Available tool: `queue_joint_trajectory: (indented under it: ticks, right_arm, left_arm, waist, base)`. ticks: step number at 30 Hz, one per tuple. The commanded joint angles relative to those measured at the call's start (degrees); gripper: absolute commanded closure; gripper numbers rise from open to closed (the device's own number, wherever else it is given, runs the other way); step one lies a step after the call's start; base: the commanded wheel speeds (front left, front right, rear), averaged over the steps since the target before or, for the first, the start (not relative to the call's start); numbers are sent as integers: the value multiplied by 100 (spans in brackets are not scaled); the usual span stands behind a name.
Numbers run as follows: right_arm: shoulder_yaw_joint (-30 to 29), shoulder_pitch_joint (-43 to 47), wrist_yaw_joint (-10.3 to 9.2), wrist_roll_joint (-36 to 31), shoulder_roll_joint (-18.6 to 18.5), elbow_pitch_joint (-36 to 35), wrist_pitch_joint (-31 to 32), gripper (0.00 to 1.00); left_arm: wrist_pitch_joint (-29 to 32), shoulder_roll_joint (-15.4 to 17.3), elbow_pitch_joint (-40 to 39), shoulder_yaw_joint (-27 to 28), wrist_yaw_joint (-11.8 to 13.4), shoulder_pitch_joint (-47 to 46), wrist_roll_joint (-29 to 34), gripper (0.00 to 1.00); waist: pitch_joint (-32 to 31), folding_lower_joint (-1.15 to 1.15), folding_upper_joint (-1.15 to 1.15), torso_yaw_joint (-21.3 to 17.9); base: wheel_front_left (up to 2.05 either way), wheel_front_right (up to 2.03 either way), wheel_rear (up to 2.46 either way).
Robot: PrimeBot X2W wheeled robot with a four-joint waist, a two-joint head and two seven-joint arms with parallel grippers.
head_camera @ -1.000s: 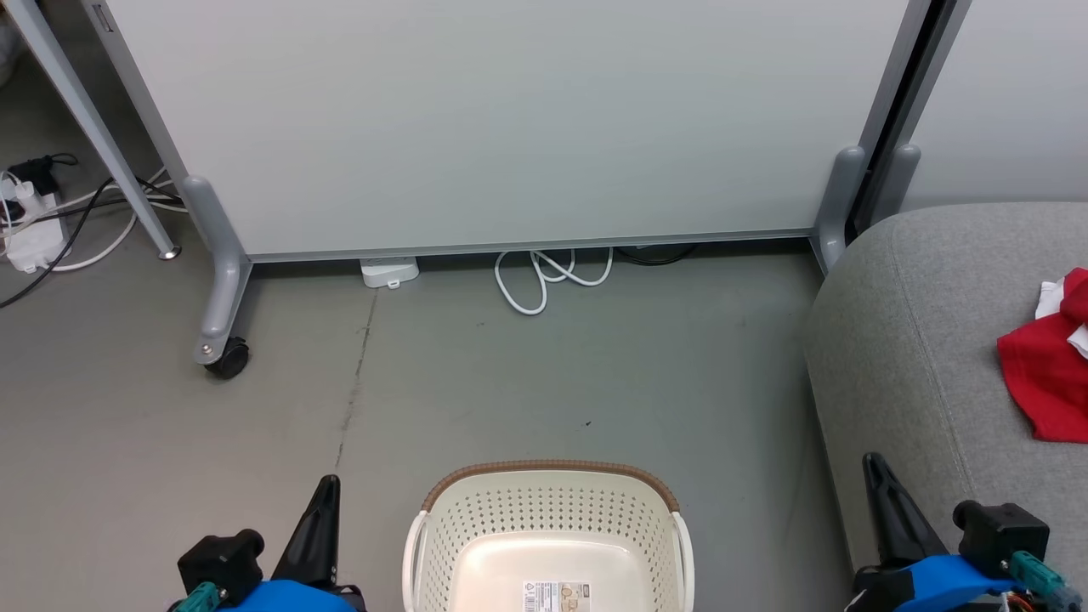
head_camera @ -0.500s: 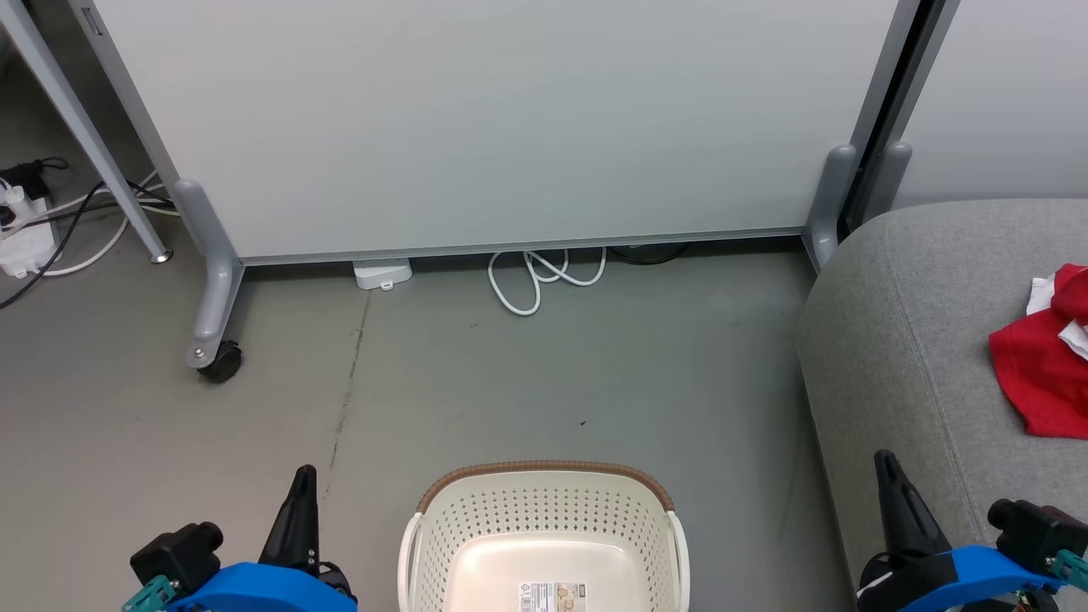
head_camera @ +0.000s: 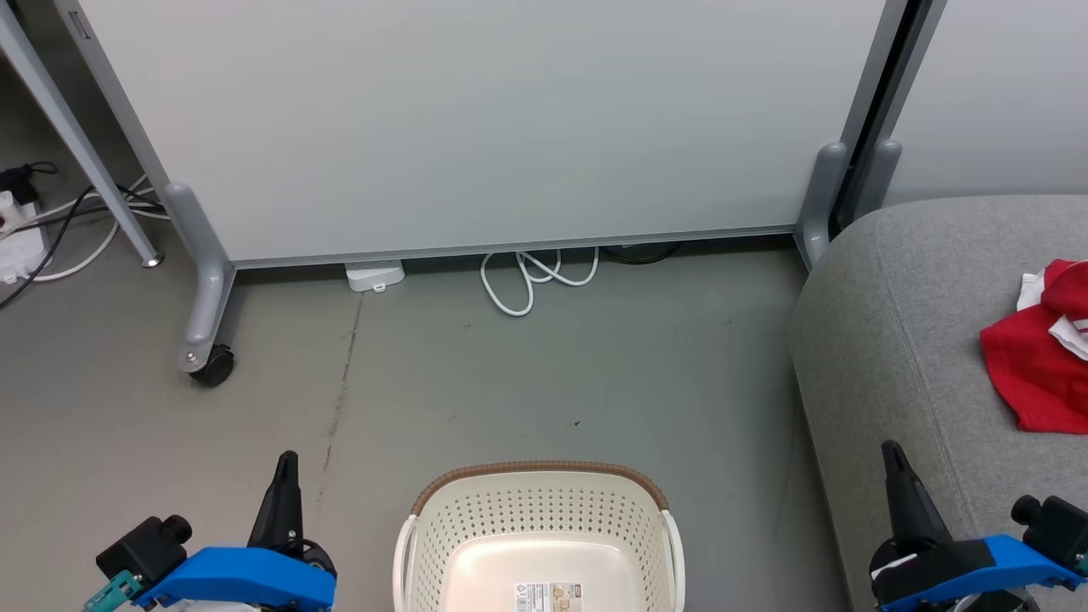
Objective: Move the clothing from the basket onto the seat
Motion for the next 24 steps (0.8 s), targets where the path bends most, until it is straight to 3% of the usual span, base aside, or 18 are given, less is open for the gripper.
queue_joint_trajectory:
  ticks: [1,24]
  right_arm:
    - [-21,-174,1,234,-25,-105,36,100]
    - [-70,-291,1,1954,-33,-157,379,100]
  left_arm:
    - [53,11,-120,84,-5,-160,-186,100]
    - [494,-135,-361,490,-9,-224,-1538,100]
  waist:
    - [0,0,-1,-7]
    - [-3,-1,-1,-114]
  base:
    - [0,0,0]
    - [0,0,0]
